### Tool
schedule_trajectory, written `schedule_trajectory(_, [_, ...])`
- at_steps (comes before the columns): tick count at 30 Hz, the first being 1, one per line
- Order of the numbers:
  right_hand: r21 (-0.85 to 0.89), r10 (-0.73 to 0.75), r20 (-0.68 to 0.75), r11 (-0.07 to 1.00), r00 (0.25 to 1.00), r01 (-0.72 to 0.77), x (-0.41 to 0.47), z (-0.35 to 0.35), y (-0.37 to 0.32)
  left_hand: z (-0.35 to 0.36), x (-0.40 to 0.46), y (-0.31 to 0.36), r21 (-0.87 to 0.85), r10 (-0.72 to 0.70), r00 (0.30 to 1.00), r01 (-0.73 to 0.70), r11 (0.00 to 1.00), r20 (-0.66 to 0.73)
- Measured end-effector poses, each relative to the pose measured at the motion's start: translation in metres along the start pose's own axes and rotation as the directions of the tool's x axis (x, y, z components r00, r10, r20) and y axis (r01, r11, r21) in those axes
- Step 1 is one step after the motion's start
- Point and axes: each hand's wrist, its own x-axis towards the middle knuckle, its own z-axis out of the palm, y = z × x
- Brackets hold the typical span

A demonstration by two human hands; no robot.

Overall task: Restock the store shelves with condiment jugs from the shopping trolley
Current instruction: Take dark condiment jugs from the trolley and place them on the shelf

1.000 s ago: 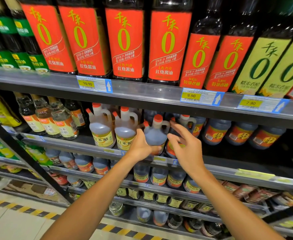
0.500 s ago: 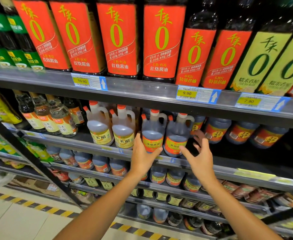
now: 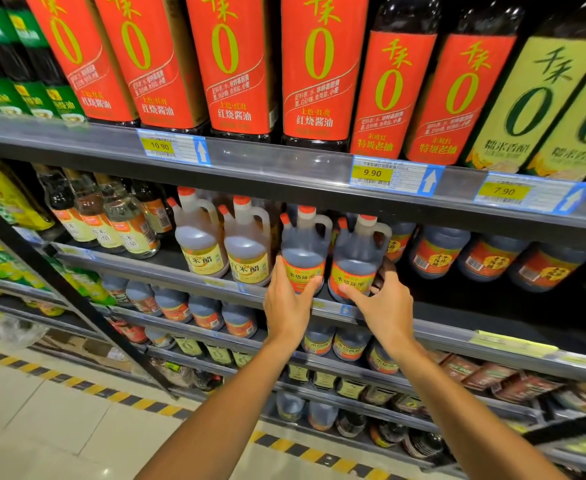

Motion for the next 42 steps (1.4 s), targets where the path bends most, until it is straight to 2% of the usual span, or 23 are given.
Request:
schedule_trajectory(5, [-0.037,-0.016,0.018,0.999,1.000,0.016,-0.001,-0.004,0.000,-0.001,0.002,0.002,0.042,0.010,0.999,-0.011,0.999,0.031])
schedule_trajectory(12, [-0.105,-0.025,0.149,0.994,0.989,0.041,0.009,-0.013,0.003,-0.003,0.003,0.005,0.062,-0.005,0.998,0.002,0.998,0.061])
schedule_trajectory(19, [-0.142,-0.013,0.144,0.989,0.989,0.034,0.007,-0.009,0.007,-0.013,0.015,0.003,0.089,0.014,0.984,-0.030,0.996,0.178])
schedule_trajectory(24, [-0.070,0.016,0.205,0.998,0.979,-0.001,0.005,-0.011,0.004,-0.017,0.019,-0.002,0.112,0.001,0.969,-0.029,0.993,0.247])
schedule_trajectory(26, [-0.042,0.027,0.236,0.999,0.971,-0.018,-0.002,-0.015,0.000,-0.025,0.015,-0.008,0.111,0.045,0.962,-0.077,0.991,0.268])
schedule_trajectory(29, [-0.062,0.056,0.209,0.997,0.976,-0.045,-0.023,-0.027,-0.001,-0.046,-0.013,-0.010,0.097,0.155,0.954,-0.184,0.978,0.255])
schedule_trajectory(31, [-0.093,0.020,0.182,0.996,0.983,-0.003,-0.040,-0.037,0.007,-0.060,-0.031,-0.017,0.114,0.249,0.933,-0.285,0.952,0.261])
schedule_trajectory(32, [-0.127,-0.025,0.162,0.991,0.986,0.046,-0.046,-0.042,0.011,-0.066,-0.035,-0.020,0.116,0.315,0.901,-0.362,0.925,0.300])
schedule_trajectory(34, [-0.231,-0.121,0.149,0.961,0.981,0.154,-0.061,-0.058,0.018,-0.072,-0.038,-0.026,0.135,0.454,0.785,-0.549,0.825,0.422])
schedule_trajectory(36, [-0.319,-0.208,0.239,0.906,0.948,0.279,-0.072,-0.072,0.023,-0.073,-0.031,-0.030,0.180,0.534,0.638,-0.719,0.672,0.555])
schedule_trajectory(39, [-0.409,-0.192,0.340,0.851,0.921,0.328,-0.102,-0.100,0.040,-0.063,-0.034,-0.023,0.169,0.517,0.420,-0.870,0.464,0.746])
schedule_trajectory(41, [-0.433,-0.144,0.358,0.850,0.923,0.300,-0.125,-0.122,0.049,-0.055,-0.045,-0.010,0.169,0.449,0.335,-0.914,0.370,0.828])
schedule_trajectory(42, [-0.446,-0.120,0.358,0.849,0.926,0.283,-0.136,-0.134,0.056,-0.049,-0.053,-0.001,0.170,0.419,0.320,-0.919,0.356,0.850])
